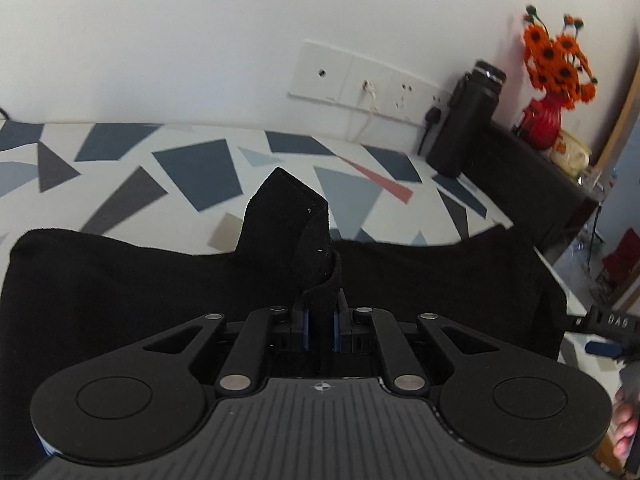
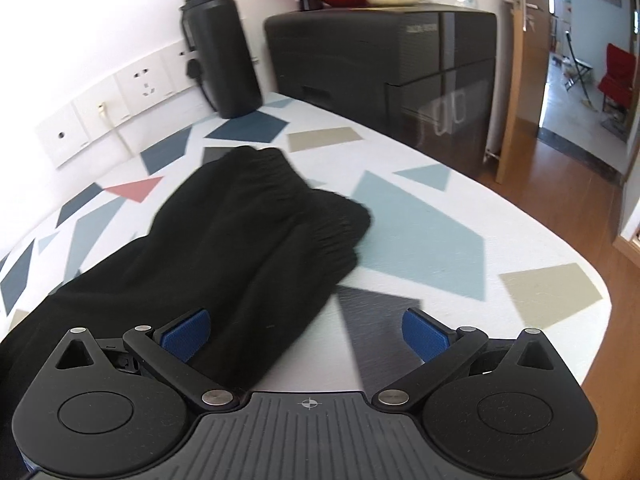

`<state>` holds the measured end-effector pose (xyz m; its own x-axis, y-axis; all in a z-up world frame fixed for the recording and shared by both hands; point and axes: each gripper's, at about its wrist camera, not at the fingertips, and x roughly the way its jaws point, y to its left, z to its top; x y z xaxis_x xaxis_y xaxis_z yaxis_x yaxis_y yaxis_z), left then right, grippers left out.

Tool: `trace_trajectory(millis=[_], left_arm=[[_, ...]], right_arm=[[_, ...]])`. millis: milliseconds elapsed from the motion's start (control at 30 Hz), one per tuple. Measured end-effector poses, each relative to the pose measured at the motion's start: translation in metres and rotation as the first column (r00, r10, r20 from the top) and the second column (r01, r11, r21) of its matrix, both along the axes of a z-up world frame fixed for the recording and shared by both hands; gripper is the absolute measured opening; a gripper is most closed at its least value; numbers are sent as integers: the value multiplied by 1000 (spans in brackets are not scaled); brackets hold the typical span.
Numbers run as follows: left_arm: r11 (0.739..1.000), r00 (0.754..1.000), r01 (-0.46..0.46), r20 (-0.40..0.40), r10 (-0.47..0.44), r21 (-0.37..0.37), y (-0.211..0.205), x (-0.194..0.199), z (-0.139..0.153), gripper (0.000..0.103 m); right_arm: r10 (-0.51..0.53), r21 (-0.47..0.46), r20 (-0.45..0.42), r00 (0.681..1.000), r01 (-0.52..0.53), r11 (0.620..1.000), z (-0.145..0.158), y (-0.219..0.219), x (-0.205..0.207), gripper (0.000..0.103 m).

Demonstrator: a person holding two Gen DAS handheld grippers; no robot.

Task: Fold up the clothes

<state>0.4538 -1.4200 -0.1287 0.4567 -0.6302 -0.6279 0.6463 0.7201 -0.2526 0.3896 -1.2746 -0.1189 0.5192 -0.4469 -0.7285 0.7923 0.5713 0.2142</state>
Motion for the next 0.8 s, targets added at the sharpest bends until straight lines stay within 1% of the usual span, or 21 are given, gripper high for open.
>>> trace_trajectory(millis=[67,100,133,167,200,233,267,300,333,400,467,500,567,633,667,767,800], left_arm=[[997,1000,31,-4,-31,65,-13,-5,-11,12],[996,999,46,10,-47,77,-15,-8,-13,14],[994,998,61,25,-64,85,-16,-10,-13,27],[992,995,95,20,-97,85,-18,-12,-12,36],[989,992,121,15,-123,85,-19,-13,-9,61],[988,991,127,40,-131,83,-18,-16,-3,77],[988,988,131,70,-137,81,-17,-20,4,79],[988,982,145,112,-150,55,-12,-25,12,81],[987,978,157,138,-160,31,-7,-27,20,88],[991,978,137,162,-134,-10,6,-26,35,90],[997,987,69,149,-62,-39,23,-19,42,91],[999,991,20,136,-15,-38,33,-15,43,92],[996,991,-88,106,88,-3,52,-7,37,92],[975,975,-217,62,214,50,75,4,28,92],[965,967,-254,46,251,68,84,7,24,92],[941,952,-306,42,304,143,95,10,11,92],[943,956,-294,44,291,153,92,10,9,92]], right_arm=[[-8,17,9,1000,8,1000,-4,-11,-3,102],[-13,25,15,1000,12,1000,-6,-17,-5,102],[-21,31,21,1000,20,999,-8,-22,-6,102],[-29,36,24,999,28,999,-10,-25,-6,102],[-36,41,27,999,35,999,-12,-29,-7,102],[-43,47,27,999,42,998,-15,-34,-6,102],[-50,52,28,998,49,997,-18,-39,-4,102],[-57,51,31,998,55,997,-20,-42,-3,102],[-62,45,37,997,60,997,-21,-45,-1,102],[-66,31,48,997,65,997,-23,-51,5,102],[-58,8,51,997,57,998,-25,-55,13,102],[-51,-4,51,997,51,999,-26,-57,18,102],[-22,-32,45,999,23,999,-28,-59,29,102],[16,-49,48,999,-14,999,-28,-58,39,102],[29,-52,52,998,-26,998,-28,-58,42,102],[54,-69,51,997,-50,996,-27,-56,47,102],[62,-74,51,997,-59,996,-27,-55,49,102]])
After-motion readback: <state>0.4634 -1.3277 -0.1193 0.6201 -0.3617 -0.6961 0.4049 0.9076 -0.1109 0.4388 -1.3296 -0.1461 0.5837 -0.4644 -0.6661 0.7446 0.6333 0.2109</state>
